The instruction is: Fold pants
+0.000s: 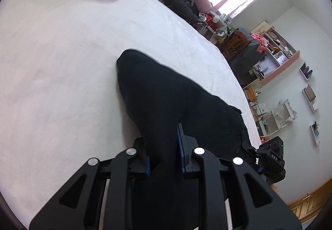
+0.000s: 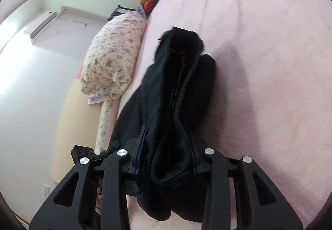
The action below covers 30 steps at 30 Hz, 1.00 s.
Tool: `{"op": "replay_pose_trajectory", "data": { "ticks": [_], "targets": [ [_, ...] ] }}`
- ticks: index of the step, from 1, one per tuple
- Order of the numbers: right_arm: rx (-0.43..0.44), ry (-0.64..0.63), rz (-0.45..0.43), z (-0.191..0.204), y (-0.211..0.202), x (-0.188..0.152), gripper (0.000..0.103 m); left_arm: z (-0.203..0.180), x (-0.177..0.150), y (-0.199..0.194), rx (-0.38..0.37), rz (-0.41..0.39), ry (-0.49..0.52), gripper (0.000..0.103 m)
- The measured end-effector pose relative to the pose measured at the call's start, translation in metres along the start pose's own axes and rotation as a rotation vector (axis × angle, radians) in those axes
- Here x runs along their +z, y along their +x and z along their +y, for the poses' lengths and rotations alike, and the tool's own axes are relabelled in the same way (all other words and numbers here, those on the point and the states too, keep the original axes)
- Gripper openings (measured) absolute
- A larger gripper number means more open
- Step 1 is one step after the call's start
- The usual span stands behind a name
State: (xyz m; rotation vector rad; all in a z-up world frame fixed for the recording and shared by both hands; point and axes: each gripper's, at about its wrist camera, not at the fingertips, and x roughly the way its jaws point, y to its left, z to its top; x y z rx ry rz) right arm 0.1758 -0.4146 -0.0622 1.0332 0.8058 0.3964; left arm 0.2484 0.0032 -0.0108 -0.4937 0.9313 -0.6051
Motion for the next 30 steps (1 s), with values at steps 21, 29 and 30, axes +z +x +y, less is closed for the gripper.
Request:
{"op": "replay_pose_trajectory", "data": {
  "ticks": [21, 29, 30],
  "targets": [
    [-0.180, -0.320, -0.205, 0.090, -0.052, -0.012, 0.065, -0.070, 0.002, -0.064, 0.138, -0.270, 0.220, 0.096],
    [-0.307, -0.467, -0.105, 0.108, 0.020, -0.015, 0.068, -0.072, 0.001, 0.016, 0.187, -0.017, 0.218, 0.096],
    [-0.345, -0.456, -0.083, 0.102, 0.025, -0.014, 0.068, -0.064, 0.001, 0.023, 0.184, 0.023, 0.189, 0.096]
  ]
}}
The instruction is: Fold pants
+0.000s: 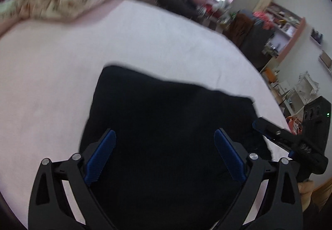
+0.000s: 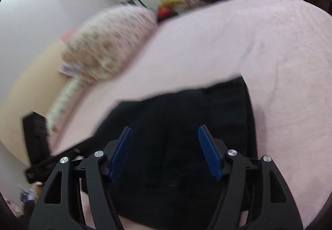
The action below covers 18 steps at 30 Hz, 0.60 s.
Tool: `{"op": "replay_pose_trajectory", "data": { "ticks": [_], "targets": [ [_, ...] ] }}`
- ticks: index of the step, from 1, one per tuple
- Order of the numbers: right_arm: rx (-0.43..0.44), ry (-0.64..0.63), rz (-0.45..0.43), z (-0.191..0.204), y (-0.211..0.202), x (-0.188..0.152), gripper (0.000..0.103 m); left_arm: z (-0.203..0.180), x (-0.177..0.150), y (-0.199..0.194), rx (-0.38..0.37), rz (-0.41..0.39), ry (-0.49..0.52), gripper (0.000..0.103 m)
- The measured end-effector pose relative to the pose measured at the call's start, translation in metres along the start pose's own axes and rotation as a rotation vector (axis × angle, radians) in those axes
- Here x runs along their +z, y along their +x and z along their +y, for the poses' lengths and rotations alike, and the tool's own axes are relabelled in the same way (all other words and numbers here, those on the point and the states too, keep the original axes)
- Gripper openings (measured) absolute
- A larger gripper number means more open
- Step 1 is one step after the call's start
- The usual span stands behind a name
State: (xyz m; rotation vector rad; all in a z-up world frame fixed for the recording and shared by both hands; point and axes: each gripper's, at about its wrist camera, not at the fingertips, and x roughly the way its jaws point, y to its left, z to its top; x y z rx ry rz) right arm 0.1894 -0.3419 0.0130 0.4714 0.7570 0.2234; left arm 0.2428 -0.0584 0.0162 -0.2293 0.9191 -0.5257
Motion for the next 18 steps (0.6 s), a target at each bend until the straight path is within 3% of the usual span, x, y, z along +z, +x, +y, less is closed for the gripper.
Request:
{"op": "replay_pose_trajectory", "data": {
  "ticks": [2, 7, 8, 10, 11, 13, 18],
  "targets": [
    [0.007, 0.073, 0.045, -0.017, 0.013, -0.007, 0.068, 0.011, -0.004, 0.013, -0.023, 0.053, -0.053, 0.093],
    [0.100, 0.179, 0.014, -0.033, 0.010, -0.014, 0.067, 0.020, -0.002, 0.009, -0.056, 0.040, -0.113, 0.092],
    [0.115, 0.199, 0.007, -0.032, 0.003, -0.013, 0.068, 0.019, -0.004, -0.001, -0.097, 0.024, -0.113, 0.092],
    [0.199, 0.236, -0.040, -0.029, -0.022, -0.016, 0.070, 0.017, -0.012, -0.019, -0.164, -0.009, -0.089, 0.092],
    [0.256, 0.231, -0.062, -0.026, -0.035, -0.021, 0.075, 0.013, -0.019, -0.031, -0.184, -0.030, -0.056, 0.095],
    [0.300, 0.207, -0.069, -0.023, -0.051, -0.034, 0.080, 0.005, -0.033, -0.044, -0.192, -0.040, 0.016, 0.097],
    [0.334, 0.279, 0.053, -0.027, -0.037, -0.061, 0.079, -0.003, -0.067, -0.037, -0.170, 0.036, 0.074, 0.097]
  ]
}}
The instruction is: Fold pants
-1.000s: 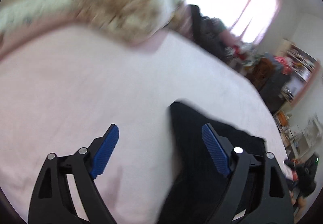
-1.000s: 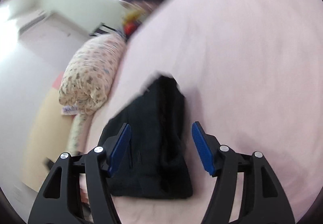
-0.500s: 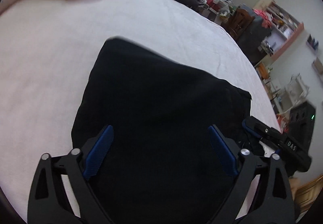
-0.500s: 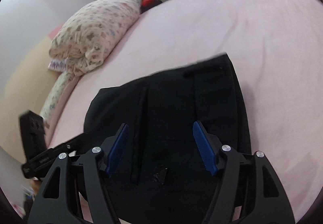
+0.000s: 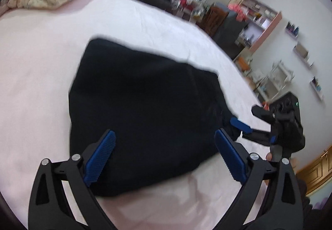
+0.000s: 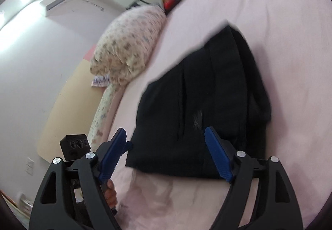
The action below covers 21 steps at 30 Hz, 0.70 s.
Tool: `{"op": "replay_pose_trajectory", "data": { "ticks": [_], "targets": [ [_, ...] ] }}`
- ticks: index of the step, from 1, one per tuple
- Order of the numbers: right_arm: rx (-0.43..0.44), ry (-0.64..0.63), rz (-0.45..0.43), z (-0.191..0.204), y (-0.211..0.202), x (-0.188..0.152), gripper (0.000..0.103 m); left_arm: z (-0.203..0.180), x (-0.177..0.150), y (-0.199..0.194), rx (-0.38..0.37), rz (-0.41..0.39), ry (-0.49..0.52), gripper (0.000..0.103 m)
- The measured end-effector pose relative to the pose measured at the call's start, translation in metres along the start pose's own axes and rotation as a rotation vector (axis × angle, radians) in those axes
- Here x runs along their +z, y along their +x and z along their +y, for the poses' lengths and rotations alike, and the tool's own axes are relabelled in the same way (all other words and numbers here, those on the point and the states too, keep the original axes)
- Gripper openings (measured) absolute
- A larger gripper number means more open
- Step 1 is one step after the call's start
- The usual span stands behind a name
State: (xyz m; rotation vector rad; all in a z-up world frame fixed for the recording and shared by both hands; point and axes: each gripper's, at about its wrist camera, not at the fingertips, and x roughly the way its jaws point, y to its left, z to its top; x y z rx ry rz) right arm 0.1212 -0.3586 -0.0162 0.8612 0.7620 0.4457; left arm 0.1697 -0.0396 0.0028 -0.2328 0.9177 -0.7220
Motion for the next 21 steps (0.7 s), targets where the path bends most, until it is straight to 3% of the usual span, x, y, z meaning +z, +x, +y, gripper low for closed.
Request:
{"op": "replay_pose_trajectory", "data": {
  "ticks": [6, 8, 9, 11, 14, 16, 18, 19, 21],
  "targets": [
    [-0.064, -0.033, -0.012, -0.001, 0.005, -0.018, 0.073, -0.004, -0.010, 0.007, 0.078, -0.002, 0.067, 0.096],
    [-0.102, -0.088, -0.042, 0.022, -0.003, -0.012, 0.075, -0.008, 0.000, -0.005, 0.037, -0.050, 0.067, 0.097],
    [-0.092, -0.127, -0.074, 0.031, -0.007, -0.008, 0.084, -0.009, 0.008, -0.011, 0.030, -0.088, 0.059, 0.101],
    [-0.095, -0.189, -0.157, 0.047, -0.013, 0.005, 0.095, 0.002, 0.033, -0.013, 0.000, -0.134, -0.007, 0.101],
    [-0.049, -0.088, -0.163, 0.038, 0.002, 0.042, 0.095, 0.027, 0.068, 0.006, -0.091, -0.090, -0.184, 0.101],
    [-0.044, -0.005, -0.168, 0.023, 0.016, 0.061, 0.095, 0.033, 0.084, 0.020, -0.118, -0.076, -0.240, 0.101],
    [-0.091, 0.069, -0.136, 0.006, 0.029, 0.069, 0.095, 0.038, 0.096, 0.039, -0.072, -0.029, -0.240, 0.101],
    [-0.120, 0.105, -0.104, -0.004, 0.037, 0.068, 0.095, 0.045, 0.097, 0.055, -0.041, 0.038, -0.252, 0.101],
    [-0.112, 0.096, -0.106, -0.015, 0.041, 0.060, 0.094, 0.047, 0.091, 0.065, -0.029, 0.065, -0.244, 0.101]
  ]
}}
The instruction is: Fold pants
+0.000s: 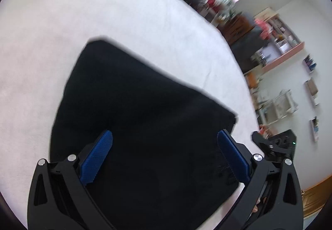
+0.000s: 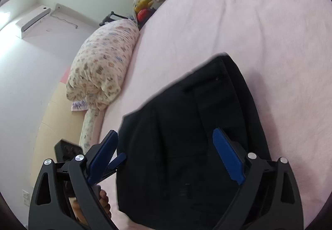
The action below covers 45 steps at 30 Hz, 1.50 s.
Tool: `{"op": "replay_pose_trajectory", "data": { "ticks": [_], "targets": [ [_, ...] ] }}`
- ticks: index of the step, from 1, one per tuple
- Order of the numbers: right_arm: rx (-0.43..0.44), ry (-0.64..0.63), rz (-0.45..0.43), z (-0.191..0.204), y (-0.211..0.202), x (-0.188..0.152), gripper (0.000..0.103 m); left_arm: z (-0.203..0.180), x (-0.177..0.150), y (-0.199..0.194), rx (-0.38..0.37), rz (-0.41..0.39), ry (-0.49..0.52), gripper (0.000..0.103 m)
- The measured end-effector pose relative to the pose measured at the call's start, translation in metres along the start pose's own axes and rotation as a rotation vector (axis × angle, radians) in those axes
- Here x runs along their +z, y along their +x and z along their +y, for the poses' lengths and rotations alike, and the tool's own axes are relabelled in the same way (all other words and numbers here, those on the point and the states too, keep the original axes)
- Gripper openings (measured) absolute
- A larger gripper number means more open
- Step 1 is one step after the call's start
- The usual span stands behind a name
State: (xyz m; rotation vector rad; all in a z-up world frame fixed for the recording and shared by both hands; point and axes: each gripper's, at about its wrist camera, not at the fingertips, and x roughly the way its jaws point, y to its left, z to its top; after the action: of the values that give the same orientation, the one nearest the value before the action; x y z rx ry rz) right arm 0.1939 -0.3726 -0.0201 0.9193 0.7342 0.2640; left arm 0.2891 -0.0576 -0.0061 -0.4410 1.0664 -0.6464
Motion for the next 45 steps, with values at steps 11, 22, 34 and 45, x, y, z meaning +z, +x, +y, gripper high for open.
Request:
{"op": "replay_pose_trajectory", "data": {
  "ticks": [11, 22, 34, 45],
  "targets": [
    [-0.083, -0.211, -0.117, 0.050, -0.064, -0.038, 0.095, -0.052, -0.079, -0.085, 0.183, -0.213, 0.298, 0.101],
    [-0.314, -0.587, -0.305, 0.093, -0.130, -0.169, 0.102, -0.079, -0.211, -0.186, 0.429, -0.561, 0.473, 0.101],
    [-0.435, -0.627, -0.325, 0.092, -0.127, -0.232, 0.102, -0.054, -0.257, -0.173, 0.470, -0.531, 0.419, 0.101],
    [-0.523, -0.662, -0.316, 0.090, -0.113, -0.243, 0.102, -0.047, -0.250, -0.158, 0.588, -0.507, 0.425, 0.101]
  ]
}}
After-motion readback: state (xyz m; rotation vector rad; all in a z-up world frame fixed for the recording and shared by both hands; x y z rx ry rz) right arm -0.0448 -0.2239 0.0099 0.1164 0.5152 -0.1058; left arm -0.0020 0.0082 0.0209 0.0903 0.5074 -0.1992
